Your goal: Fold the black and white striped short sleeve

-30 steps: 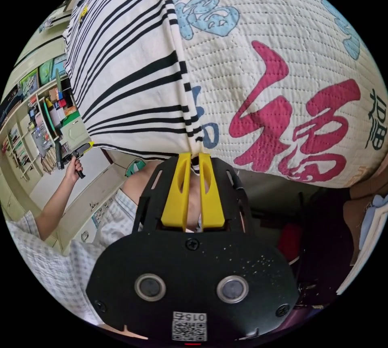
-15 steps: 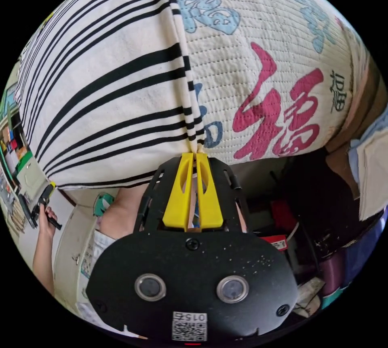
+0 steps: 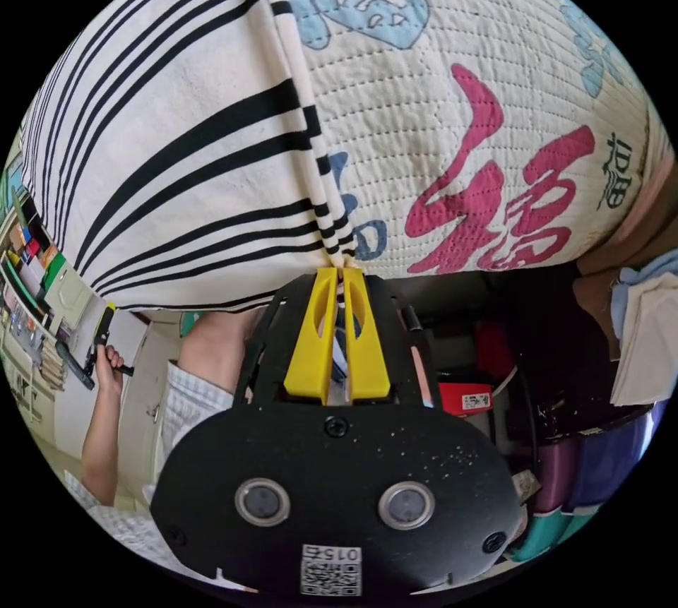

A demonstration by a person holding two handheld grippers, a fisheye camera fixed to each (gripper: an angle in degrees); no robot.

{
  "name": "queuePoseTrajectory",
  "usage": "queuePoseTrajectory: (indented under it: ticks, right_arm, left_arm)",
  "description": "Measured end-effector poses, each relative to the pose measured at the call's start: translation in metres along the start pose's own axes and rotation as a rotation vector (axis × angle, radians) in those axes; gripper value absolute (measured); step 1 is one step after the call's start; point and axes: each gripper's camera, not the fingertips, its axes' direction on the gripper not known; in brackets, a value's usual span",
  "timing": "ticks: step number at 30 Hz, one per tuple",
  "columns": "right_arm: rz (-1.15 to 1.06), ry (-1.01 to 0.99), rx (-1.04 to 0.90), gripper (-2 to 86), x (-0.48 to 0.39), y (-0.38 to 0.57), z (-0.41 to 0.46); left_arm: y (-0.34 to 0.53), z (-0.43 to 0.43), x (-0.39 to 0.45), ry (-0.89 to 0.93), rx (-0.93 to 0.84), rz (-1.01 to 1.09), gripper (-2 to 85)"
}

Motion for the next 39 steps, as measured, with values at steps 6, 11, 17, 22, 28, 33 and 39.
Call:
queuePoseTrajectory:
  ticks: [6,11,17,22,28,33,39]
  right_arm:
    - [0.056,-0.008,0.019,5.6,0.019,0.026,-0.005]
    - [0.110,0.005,0.033,6.0,0.047,0.058,0.005]
    - [0.257,-0.098,0.229,4.6,0.123,0.090,-0.012]
    - [0.135,-0.193,0.465,3.9,0.158,0.083,-0.059]
    - [-0.079,-0.503,0.614,2.3,0.182,0.036,-0.124]
    - [-0.190,-0.603,0.636,5.8,0.190,-0.007,-0.164]
    - [-0.142,-0.718,0.610,13.2,0.210,-0.047,-0.179]
  left_arm:
    - [0.025,-0.032,-0.024,-0.038,-0.053,0.063,0.8]
    - [0.049,-0.064,-0.062,0.037,-0.136,0.035,1.1]
    - [0.123,-0.111,-0.139,0.114,-0.170,-0.159,2.3]
    - [0.147,-0.172,-0.115,0.044,-0.096,-0.065,4.0]
    - [0.094,-0.260,0.021,0.203,0.138,0.203,5.9]
    - [0.032,-0.329,0.152,0.396,0.266,0.416,8.5]
    - [-0.026,-0.375,0.249,0.502,0.279,0.369,10.4]
